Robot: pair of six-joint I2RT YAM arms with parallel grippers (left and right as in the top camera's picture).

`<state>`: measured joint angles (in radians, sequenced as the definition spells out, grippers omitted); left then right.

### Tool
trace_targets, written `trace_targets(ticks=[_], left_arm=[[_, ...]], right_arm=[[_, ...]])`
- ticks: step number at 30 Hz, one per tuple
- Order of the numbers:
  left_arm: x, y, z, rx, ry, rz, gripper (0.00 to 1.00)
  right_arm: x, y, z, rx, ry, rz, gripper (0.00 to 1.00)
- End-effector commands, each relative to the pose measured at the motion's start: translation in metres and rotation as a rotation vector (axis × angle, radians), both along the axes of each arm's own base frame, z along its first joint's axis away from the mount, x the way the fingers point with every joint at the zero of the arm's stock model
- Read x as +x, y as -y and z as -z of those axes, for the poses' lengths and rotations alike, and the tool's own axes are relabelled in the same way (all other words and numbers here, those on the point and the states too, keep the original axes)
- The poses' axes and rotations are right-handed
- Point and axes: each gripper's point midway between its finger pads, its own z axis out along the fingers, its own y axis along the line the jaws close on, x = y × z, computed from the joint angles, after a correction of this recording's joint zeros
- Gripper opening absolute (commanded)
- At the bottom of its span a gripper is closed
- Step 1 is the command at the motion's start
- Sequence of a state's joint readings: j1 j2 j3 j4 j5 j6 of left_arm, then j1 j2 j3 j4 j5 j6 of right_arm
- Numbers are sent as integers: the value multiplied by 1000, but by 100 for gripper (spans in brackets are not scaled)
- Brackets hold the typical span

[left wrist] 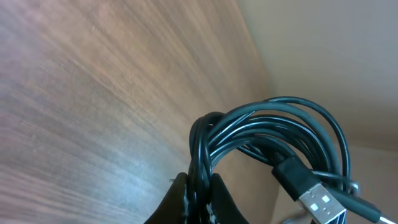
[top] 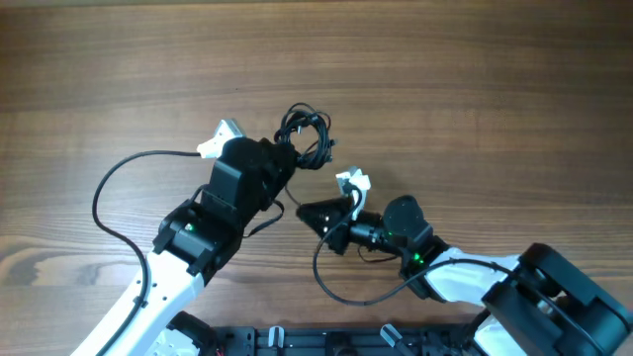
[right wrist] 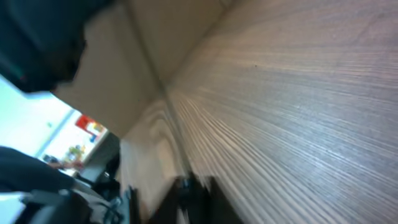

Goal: Untangle cables

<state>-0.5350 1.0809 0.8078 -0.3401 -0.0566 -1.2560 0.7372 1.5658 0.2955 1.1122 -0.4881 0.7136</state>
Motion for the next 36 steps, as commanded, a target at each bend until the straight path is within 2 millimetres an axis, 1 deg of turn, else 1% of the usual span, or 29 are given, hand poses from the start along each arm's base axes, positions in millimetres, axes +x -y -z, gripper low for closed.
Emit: trace_targets(ticks=[1, 3, 4, 5, 7, 9, 10, 11, 13, 15, 16, 20, 22, 24, 25, 27, 29, 31, 33, 34, 36], left_arm=[[-5, -2, 1, 12, -13, 14, 4], [-1, -8, 1, 105, 33, 38, 4], [1, -14, 1, 182, 66, 54, 4], [4, -19, 2, 277, 102, 83, 4], [5, -25, 5, 360, 117, 108, 4], [4, -30, 11, 425, 108, 123, 4], [3, -34, 21, 456, 72, 118, 4], [1, -38, 29, 479, 43, 116, 4], [-4, -41, 47, 516, -24, 130, 4], [-9, -44, 60, 545, -81, 144, 4], [-11, -45, 64, 552, -95, 149, 4], [-14, -45, 66, 586, -97, 195, 4], [-17, -38, 67, 556, -103, 226, 4], [-18, -36, 68, 548, -104, 235, 4], [-17, -36, 68, 548, -104, 235, 4], [-20, -31, 68, 540, -101, 266, 4], [-23, -24, 68, 528, -95, 308, 4], [-25, -19, 68, 566, -73, 362, 4], [-26, -16, 68, 582, -62, 383, 4], [-27, -14, 68, 582, -58, 389, 4], [-30, -9, 68, 583, -52, 408, 4]], right_arm=[[1, -3, -3, 71, -148, 22, 5], [-10, -7, -6, 107, -248, -33, 5], [-21, -9, -10, 129, -296, -93, 5], [-35, -12, -19, 155, -332, -178, 5], [-49, -14, -32, 190, -352, -263, 4], [-51, -13, -48, 238, -315, -289, 4], [-50, -12, -60, 274, -262, -291, 5], [-48, -12, -64, 288, -244, -281, 5], [-41, -8, -66, 297, -242, -259, 5], [-30, -3, -66, 306, -238, -216, 5], [-20, 1, -66, 310, -229, -173, 5], [18, 18, -65, 333, -211, 13, 5], [37, 27, -55, 291, -164, 117, 5], [48, 32, -42, 223, -113, 191, 5], [50, 34, -34, 183, -91, 208, 5], [51, 34, -31, 165, -80, 213, 5], [49, 30, -36, 175, -76, 184, 5], [44, 22, -44, 183, -70, 119, 5], [43, 13, -45, 169, -91, 69, 4], [43, 10, -47, 163, -100, 51, 5], [52, 3, -48, 149, -158, 53, 5]])
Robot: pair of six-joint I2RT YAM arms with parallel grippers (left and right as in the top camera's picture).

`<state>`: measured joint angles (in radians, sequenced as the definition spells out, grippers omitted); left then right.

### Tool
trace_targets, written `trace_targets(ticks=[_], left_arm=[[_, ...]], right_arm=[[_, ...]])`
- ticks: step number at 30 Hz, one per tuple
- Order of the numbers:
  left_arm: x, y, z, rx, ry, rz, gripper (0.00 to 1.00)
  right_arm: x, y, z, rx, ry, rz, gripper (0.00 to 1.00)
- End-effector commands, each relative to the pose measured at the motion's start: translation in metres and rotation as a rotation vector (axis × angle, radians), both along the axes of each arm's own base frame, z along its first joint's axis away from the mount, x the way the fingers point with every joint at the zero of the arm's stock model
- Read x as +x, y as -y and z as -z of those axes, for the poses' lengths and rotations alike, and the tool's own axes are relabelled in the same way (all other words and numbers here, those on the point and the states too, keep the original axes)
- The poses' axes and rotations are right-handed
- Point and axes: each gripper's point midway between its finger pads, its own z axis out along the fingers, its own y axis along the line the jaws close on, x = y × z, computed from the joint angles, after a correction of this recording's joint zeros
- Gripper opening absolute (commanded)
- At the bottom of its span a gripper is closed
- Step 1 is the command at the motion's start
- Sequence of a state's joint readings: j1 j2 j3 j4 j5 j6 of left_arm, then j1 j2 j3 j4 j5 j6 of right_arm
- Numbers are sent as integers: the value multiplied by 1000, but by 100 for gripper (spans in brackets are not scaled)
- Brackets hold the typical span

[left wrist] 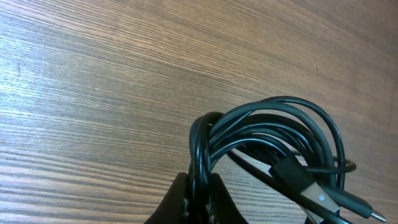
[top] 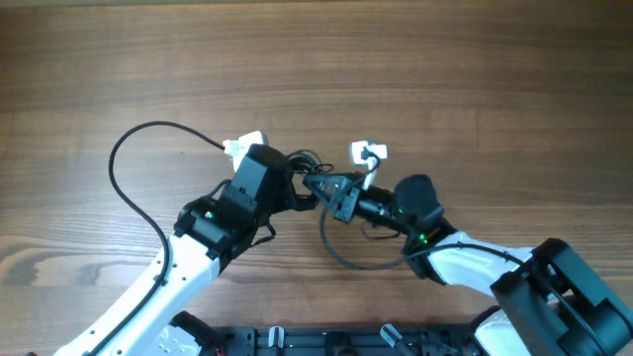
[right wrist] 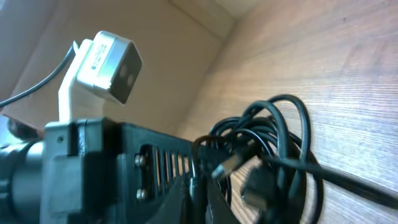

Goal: Untangle cables

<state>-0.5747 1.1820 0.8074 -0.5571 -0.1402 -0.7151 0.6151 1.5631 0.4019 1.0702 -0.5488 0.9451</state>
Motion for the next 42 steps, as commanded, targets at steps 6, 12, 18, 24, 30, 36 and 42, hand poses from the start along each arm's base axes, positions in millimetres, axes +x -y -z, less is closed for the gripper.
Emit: trace_targets(ticks=[6, 12, 18, 24, 30, 36, 42], left_arm=[[-2, 13, -11, -2, 49, 60, 4], [11, 27, -45, -108, 179, 72, 4], [3, 50, -51, -215, 149, 168, 4], [12, 27, -45, -249, 108, -35, 4], [28, -23, -35, -445, -15, -442, 4], [22, 4, -51, -169, 188, 351, 4], [-21, 23, -37, -61, 223, 814, 4]], right_arm=[[30, -4, 34, -223, -201, 71, 5], [9, -15, 46, -264, -242, 22, 5], [6, -17, 51, -279, -258, 32, 16], [5, -13, 45, -234, -310, -4, 100], [46, 41, -7, -113, -258, 118, 100], [31, 43, 2, -315, 133, -66, 100], [-2, 33, -1, -312, 328, -289, 99]])
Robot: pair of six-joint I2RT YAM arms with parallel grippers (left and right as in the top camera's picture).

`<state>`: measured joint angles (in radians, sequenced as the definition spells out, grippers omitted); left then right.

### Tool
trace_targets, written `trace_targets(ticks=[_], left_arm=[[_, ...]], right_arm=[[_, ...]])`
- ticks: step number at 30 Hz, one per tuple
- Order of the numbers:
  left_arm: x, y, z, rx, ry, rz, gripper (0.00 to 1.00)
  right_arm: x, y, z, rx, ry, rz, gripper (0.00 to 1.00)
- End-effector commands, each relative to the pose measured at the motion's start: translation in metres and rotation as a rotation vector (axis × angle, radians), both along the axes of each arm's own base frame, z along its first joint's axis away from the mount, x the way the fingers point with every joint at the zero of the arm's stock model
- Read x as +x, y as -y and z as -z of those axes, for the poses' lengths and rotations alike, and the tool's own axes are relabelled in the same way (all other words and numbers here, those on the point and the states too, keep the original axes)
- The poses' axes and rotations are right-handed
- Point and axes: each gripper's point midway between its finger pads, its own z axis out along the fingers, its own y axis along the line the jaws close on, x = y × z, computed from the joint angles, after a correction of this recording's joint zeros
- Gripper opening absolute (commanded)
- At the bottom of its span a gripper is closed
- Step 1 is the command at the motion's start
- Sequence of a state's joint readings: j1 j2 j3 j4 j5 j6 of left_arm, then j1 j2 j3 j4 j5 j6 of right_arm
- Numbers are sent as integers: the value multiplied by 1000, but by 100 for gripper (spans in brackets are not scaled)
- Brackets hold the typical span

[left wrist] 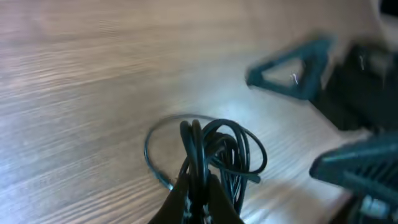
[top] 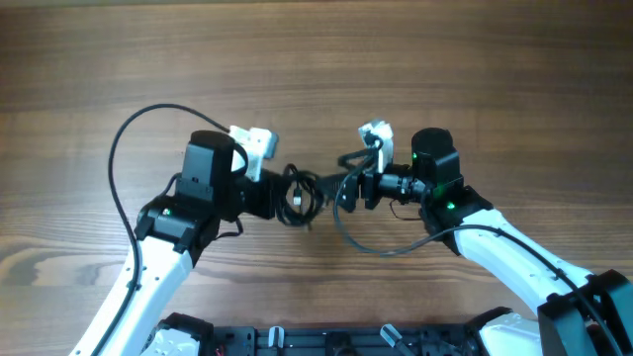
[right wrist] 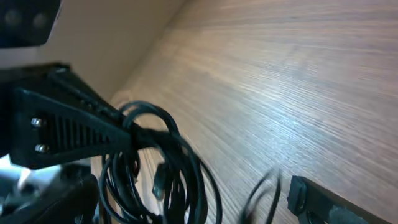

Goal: Untangle cables

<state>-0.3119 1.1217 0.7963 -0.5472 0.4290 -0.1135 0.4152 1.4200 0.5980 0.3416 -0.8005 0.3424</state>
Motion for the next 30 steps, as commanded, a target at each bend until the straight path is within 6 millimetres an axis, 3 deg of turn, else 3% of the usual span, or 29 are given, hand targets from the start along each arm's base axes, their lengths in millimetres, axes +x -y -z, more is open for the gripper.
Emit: trace_targets(ticks=[1, 6, 9, 14, 18, 19, 20, 22, 26, 28, 30], left_arm=[[-12, 15, -13, 14, 148, 261, 4], [-25, 31, -25, -83, 165, 372, 4], [-31, 38, -31, -132, 167, 407, 4], [-30, 41, -38, -161, 187, 419, 4], [-12, 42, -48, -180, 213, 334, 4], [-8, 42, -51, -193, 215, 311, 13], [-4, 43, -56, -209, 225, 297, 34], [-1, 44, -60, -215, 247, 297, 47], [0, 45, -62, -218, 262, 298, 58], [-2, 48, -63, -222, 265, 309, 69], [-3, 51, -64, -223, 267, 319, 71]], right_arm=[[-24, -8, -11, 22, 118, -182, 97], [-50, -10, -14, 74, 105, -325, 77], [-51, -10, -10, 66, 82, -321, 72], [-51, -9, -10, 71, 22, -300, 6], [-49, -8, -6, 58, -5, -276, 4], [-49, -8, -5, 58, -10, -275, 4], [-49, -8, -4, 58, -36, -263, 4], [-50, -7, -3, 60, -54, -258, 4], [-48, -7, -2, 59, -85, -239, 4], [-48, -7, -1, 60, -93, -236, 4], [-48, -7, -1, 58, -91, -233, 4]])
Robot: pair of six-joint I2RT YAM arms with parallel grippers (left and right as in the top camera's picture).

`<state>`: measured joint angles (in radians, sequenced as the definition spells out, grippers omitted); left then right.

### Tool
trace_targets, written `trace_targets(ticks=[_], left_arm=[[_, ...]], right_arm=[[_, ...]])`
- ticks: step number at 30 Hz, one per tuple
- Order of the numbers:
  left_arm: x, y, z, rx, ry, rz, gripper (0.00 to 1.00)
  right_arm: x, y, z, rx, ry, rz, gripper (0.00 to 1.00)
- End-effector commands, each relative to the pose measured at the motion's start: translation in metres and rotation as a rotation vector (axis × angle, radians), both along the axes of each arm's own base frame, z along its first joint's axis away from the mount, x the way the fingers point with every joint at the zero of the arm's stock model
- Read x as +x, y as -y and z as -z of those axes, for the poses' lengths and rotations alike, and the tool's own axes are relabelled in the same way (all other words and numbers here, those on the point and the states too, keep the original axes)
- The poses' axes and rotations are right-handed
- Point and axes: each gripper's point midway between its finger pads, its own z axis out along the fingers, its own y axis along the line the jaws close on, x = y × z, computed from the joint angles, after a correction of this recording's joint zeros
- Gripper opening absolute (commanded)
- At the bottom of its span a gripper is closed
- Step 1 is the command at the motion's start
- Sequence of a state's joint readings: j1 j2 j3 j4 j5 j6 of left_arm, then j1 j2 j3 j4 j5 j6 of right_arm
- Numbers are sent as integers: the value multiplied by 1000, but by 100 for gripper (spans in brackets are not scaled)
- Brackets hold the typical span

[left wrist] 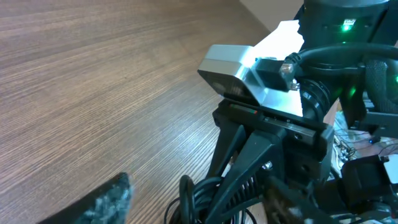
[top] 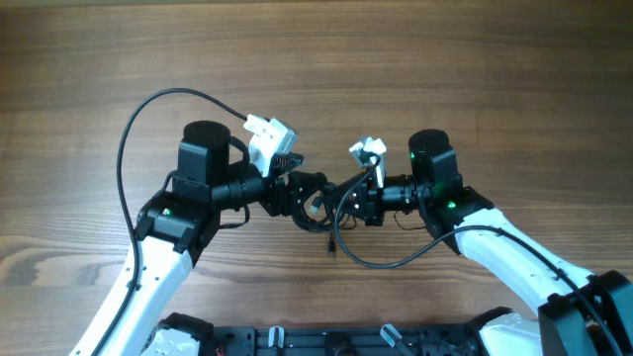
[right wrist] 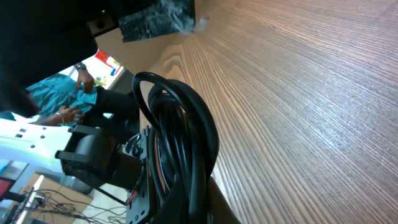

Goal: Untangle cables

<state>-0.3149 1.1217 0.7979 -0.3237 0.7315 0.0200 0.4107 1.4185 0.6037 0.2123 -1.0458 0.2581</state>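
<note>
A coiled black cable bundle (top: 313, 193) hangs above the wooden table (top: 445, 69) between both arms. My right gripper (top: 341, 198) is shut on the coil; in its wrist view the loops (right wrist: 186, 137) rise from between the pinched fingertips of the right gripper (right wrist: 202, 208). My left gripper (top: 287, 190) stands open around the same coil (left wrist: 189, 199), its textured finger (left wrist: 106, 202) well clear on the left. The right gripper's dark fingers (left wrist: 242, 152) show clamped on the loops. A loose cable end (top: 331, 242) dangles below.
My left arm's own black lead (top: 129, 148) arcs out to the left, and the right arm's lead (top: 381, 262) loops toward the front. A dark rail (top: 297, 341) runs along the table's near edge.
My right gripper, open beside the coil before, is now shut on it. My left gripper, then shut on the bundle, is now open around it. A cable end now hangs below.
At first my left gripper held the coil near mid-table with the right gripper low at the front. Then the right gripper was close to the bundle. Later both faced each other, left still holding, right open. Now the coil is in the right gripper.
</note>
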Motion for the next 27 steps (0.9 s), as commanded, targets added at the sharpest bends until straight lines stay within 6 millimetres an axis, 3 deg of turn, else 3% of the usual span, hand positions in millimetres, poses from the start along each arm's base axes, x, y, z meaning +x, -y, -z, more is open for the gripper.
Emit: trace_targets(ticks=[1, 4, 9, 10, 11, 13, 18, 20, 21, 22, 24, 27], left_arm=[[-2, 6, -9, -12, 24, 20, 71], [0, 6, -3, -6, 6, 20, 63], [6, 10, 19, 16, -60, 22, 64], [7, 10, 22, 18, -65, 22, 61], [8, 10, 23, 19, -68, 22, 44], [8, 10, 23, 20, -66, 24, 30], [2, 8, 29, 46, -79, 42, 38], [-5, 6, 37, 78, -88, 68, 46], [-7, 5, 39, 89, -83, 78, 44], [-5, 3, 41, 103, -83, 64, 34], [3, -4, 46, 148, -69, 15, 4], [18, -12, 46, 170, -55, -78, 4]], right_arm=[[-3, -1, -1, 4, -9, -2, 4], [-4, -1, -2, 9, -49, 2, 4], [-10, -9, -2, 6, -13, -28, 4], [-13, -12, -2, 5, -12, -39, 4], [-12, -12, 0, -6, -6, -26, 4], [-6, -11, 2, -24, 3, 4, 4], [-3, -11, 4, -34, 4, 22, 4], [-3, -11, 4, -34, 5, 22, 4], [-3, -11, 4, -34, 4, 22, 4], [-3, -11, 4, -34, 4, 22, 4], [-4, -11, 4, -33, 0, 20, 4], [-6, -10, 8, -44, -19, 19, 5]])
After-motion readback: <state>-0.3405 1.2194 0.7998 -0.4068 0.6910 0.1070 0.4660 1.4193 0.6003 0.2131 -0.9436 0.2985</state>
